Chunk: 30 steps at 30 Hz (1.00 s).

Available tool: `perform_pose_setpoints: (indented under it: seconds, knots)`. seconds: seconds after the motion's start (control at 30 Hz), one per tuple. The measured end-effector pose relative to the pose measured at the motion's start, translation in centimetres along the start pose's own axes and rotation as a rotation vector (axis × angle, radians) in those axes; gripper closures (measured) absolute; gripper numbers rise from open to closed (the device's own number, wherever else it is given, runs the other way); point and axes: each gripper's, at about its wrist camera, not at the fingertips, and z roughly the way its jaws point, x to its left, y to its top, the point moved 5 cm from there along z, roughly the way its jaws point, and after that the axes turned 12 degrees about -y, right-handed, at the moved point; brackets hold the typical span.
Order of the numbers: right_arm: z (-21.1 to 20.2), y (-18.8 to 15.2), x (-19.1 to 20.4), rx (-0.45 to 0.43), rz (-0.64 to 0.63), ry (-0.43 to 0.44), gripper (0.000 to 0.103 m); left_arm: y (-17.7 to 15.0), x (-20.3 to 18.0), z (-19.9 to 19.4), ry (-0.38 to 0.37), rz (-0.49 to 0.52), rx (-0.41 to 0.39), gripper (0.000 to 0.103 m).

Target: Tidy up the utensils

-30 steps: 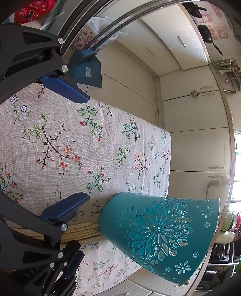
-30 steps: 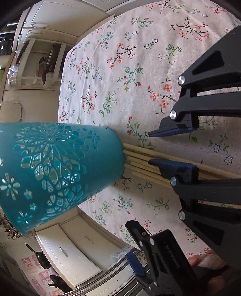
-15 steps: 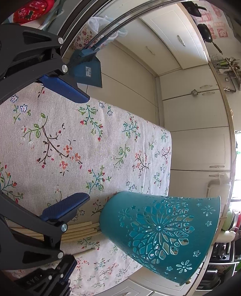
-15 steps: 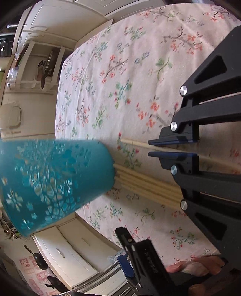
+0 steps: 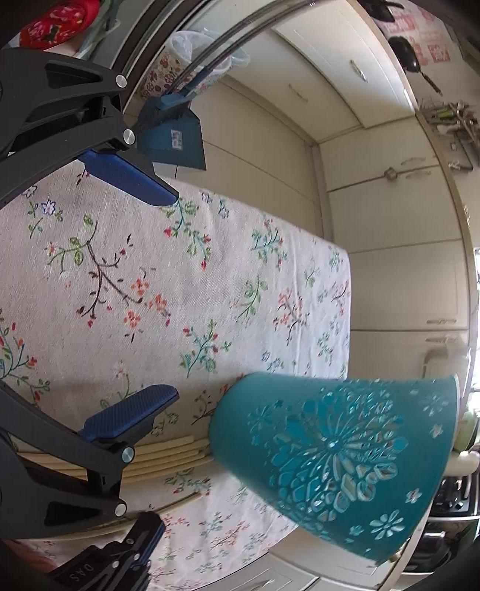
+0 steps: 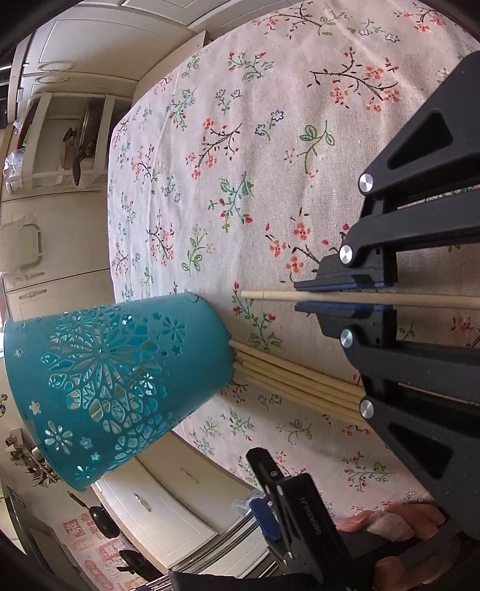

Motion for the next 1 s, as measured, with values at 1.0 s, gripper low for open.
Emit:
perform_pose_setpoints:
  seconds: [1.0]
  knots:
    - [0.2, 0.3, -0.5, 0.010, 0.024, 0.052, 0.095, -1.0, -6.0, 2.0, -0.005, 0.152, 0.140, 0.013]
